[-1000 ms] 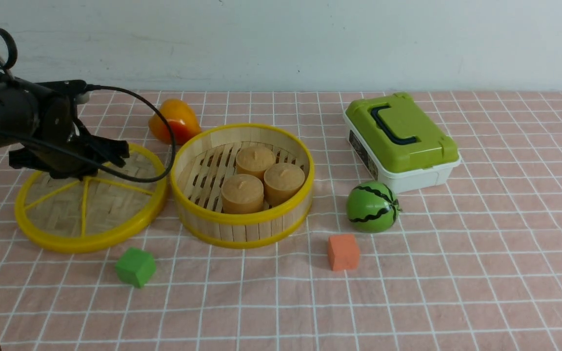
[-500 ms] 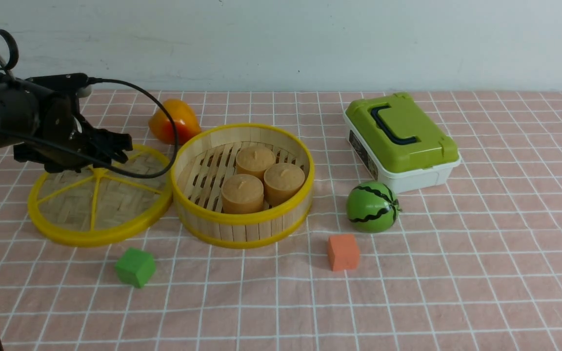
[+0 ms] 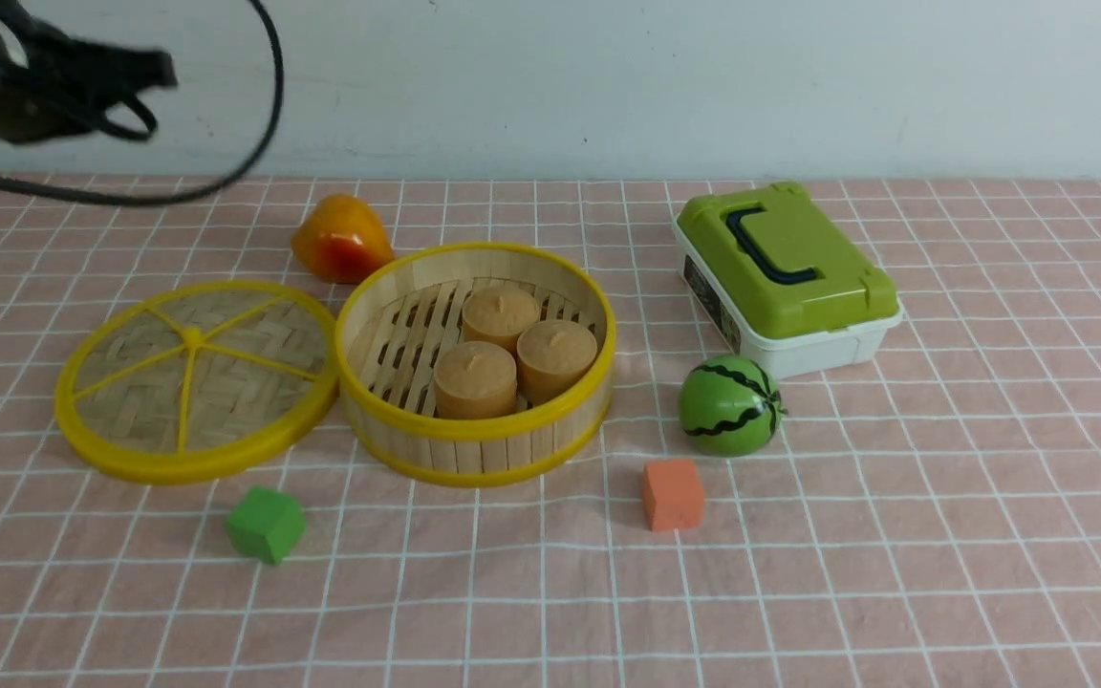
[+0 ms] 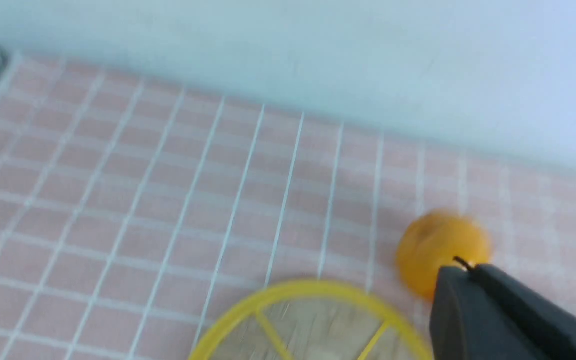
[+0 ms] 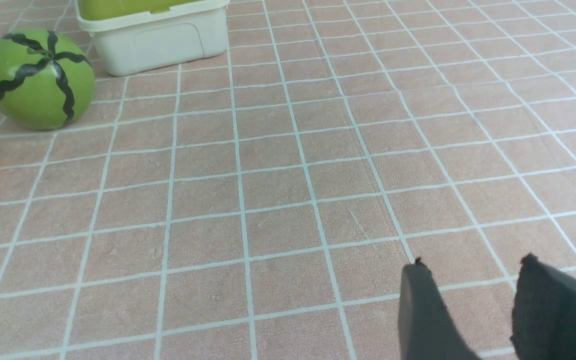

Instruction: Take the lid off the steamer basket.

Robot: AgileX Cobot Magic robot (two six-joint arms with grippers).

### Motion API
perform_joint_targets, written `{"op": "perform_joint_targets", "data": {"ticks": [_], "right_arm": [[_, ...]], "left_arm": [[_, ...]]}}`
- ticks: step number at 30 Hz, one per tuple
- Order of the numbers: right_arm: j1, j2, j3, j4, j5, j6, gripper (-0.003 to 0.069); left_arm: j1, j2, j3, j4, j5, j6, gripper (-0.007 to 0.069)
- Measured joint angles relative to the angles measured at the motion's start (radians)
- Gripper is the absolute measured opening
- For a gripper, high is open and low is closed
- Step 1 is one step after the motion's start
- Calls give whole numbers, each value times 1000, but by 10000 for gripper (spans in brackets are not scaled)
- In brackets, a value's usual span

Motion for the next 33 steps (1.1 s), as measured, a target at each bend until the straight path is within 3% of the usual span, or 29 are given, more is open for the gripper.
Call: {"op": "perform_joint_targets", "data": {"ticks": [5,12,20,25,33], "right_arm": [[0,0,0,0,0,0,241],[0,0,0,0,0,0,241],[0,0,0,0,0,0,241],[0,0,0,0,0,0,241],[0,0,0,0,0,0,241]], "left_arm": [[-18,-235,91,-71,-6,36,-13],[-118,-533,409,-129,-207,65,-13],[-315,-860,777,-139,-255,65,-13],[-405,-1035,876,-151,-259,44,-13],[-413,-1096,924,-151,-246,42,-13]]}}
